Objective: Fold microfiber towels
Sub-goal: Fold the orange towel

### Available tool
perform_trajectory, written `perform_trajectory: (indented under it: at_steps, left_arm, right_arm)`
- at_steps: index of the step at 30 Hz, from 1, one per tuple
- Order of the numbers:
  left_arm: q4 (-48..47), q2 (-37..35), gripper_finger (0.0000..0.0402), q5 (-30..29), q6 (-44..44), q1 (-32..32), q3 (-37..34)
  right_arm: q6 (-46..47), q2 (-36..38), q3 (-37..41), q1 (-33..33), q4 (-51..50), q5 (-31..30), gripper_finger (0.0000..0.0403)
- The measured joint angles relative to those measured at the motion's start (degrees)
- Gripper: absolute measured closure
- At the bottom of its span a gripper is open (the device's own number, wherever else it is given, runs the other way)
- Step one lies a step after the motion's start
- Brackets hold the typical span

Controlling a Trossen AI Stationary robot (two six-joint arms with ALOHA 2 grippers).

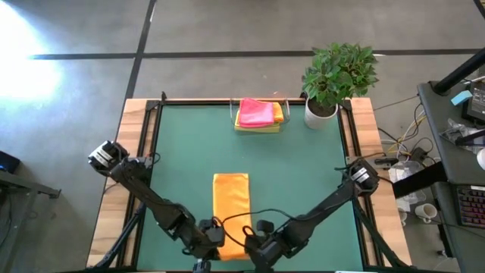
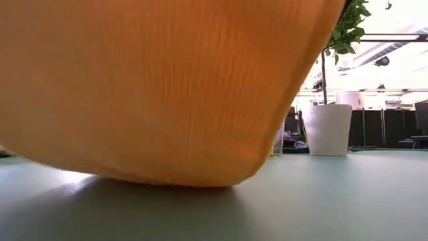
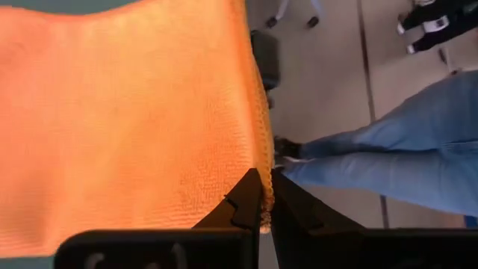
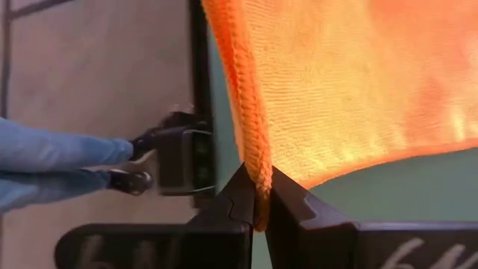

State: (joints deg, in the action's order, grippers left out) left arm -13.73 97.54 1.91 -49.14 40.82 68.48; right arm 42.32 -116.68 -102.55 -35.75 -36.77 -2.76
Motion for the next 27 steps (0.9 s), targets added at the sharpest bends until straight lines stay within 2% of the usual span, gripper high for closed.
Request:
perform_trajectory:
  at_steps: [7, 14, 22, 27]
  left_arm:
    - [-0.2, 0.0, 0.0398, -3.4, -5.3, 2.4, 2.8]
    - [-1.7, 0.2, 0.0398, -6.1, -5.5, 3.2, 4.2]
    - [-12.2, -1.2, 0.0398, -11.5, -2.9, 1.5, 4.1]
    - [-21.2, -3.8, 0.0398, -19.9, -2.6, 0.8, 4.1]
  right_arm:
    - [4.7, 0.0, -4.3, -3.1, -0.5, -0.3, 0.0394]
    - [5.0, 0.0, -6.5, -3.9, -3.2, -4.9, 0.0394]
    - [1.2, 0.0, -5.5, 1.1, -6.2, -9.4, 0.0394]
    - [0.0, 0.1, -3.9, 4.2, -7.6, -10.4, 0.0394]
